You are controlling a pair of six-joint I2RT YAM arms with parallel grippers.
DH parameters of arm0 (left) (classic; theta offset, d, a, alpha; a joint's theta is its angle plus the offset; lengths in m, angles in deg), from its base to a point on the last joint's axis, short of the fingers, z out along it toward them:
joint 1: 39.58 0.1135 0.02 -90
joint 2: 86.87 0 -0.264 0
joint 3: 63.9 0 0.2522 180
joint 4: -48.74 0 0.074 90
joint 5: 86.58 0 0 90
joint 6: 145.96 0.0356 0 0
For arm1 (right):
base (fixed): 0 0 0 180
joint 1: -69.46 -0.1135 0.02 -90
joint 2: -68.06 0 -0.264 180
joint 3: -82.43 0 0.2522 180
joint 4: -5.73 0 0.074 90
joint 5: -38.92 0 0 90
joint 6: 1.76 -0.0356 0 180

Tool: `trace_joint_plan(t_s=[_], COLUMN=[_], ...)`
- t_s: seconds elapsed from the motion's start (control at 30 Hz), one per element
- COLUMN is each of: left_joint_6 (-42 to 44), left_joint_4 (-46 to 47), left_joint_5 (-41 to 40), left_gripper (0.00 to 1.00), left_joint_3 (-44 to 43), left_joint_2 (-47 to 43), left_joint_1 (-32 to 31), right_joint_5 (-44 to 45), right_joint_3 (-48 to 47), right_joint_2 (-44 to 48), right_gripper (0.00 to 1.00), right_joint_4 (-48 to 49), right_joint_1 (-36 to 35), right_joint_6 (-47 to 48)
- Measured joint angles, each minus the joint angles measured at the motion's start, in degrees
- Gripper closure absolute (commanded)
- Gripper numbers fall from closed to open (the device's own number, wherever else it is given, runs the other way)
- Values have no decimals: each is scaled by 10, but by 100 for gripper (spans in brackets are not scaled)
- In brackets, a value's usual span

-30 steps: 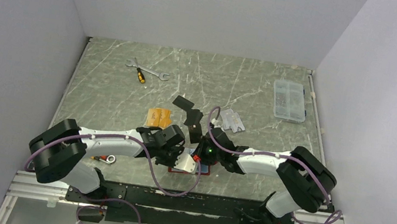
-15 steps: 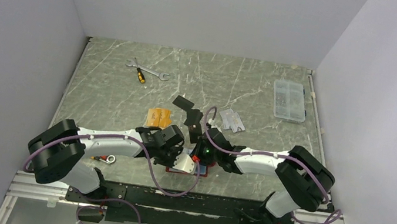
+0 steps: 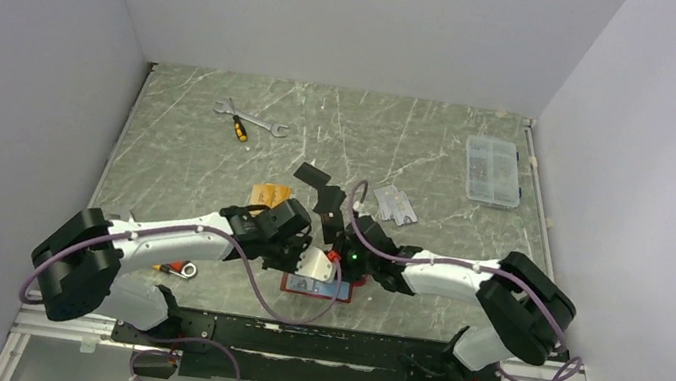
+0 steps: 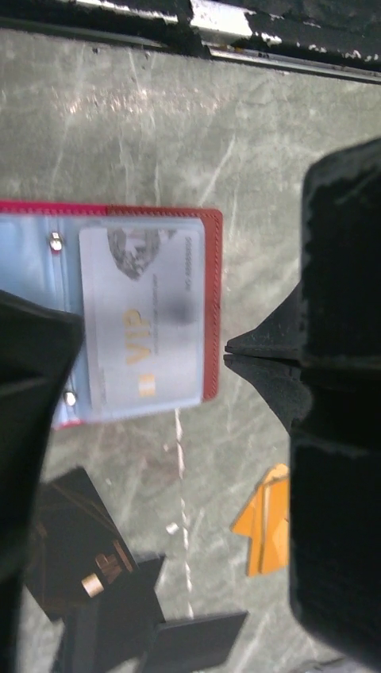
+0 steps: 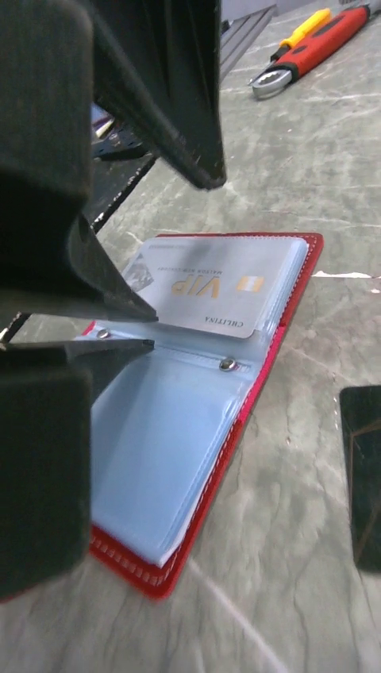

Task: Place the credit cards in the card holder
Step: Pick up the credit card from the center of the board.

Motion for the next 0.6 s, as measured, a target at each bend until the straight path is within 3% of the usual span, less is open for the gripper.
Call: trace_joint_plan(t_s=[0.17, 0.3, 0.37, 0.43, 0.47, 0.5, 0.6], left_joint_6=[-3, -1, 3, 7, 7, 7, -4], left_joint_4=[-37, -59, -66, -74, -80, -85, -114], left_joint_5=[-27, -68, -90, -114, -125, -133, -148], left_gripper=[89, 81, 80, 95, 23, 3, 1], left_joint_3=[-36, -75, -91, -105, -112, -119, -165], left_joint_2=[-27, -37, -37, -37, -37, -37, -28], left_joint_1=[34, 70, 88, 108, 117, 125, 171], right_joint_5=[2, 4, 0, -11, -17, -22, -46], right_joint_3=[-1, -20, -27, -28, -28, -28, -28], right_joint_2=[91, 158, 174, 184, 187, 187, 186], right_gripper=[42, 2, 0, 0, 0, 0, 0], right_joint_4=[-52, -102, -116, -124, -130, -133, -141], right_joint_1=[52, 105, 132, 163, 183, 198, 257], right_joint_6=[27, 61, 76, 87, 89, 90, 93])
